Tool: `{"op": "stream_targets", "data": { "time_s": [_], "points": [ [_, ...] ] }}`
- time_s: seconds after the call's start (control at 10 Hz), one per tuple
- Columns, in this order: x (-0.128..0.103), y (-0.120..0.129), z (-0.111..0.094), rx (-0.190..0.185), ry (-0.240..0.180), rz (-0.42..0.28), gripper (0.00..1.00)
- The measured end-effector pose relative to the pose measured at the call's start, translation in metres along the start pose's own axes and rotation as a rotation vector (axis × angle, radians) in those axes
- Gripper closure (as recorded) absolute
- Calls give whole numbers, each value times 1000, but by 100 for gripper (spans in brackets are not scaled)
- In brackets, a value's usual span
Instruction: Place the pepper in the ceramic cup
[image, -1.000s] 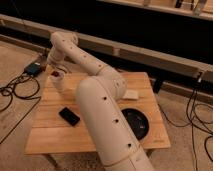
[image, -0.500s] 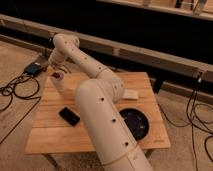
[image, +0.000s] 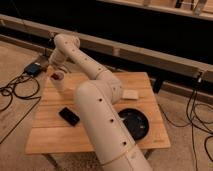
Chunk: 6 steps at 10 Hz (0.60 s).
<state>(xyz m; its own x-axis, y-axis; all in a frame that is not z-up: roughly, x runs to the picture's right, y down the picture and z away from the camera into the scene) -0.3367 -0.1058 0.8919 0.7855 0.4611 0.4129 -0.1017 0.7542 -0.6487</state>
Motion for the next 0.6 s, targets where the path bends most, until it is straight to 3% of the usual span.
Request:
{"op": "stream_targets", "data": {
  "time_s": [0.6],
  "points": [
    [-2,-3,-1,8,-5,-6,20]
  ]
}}
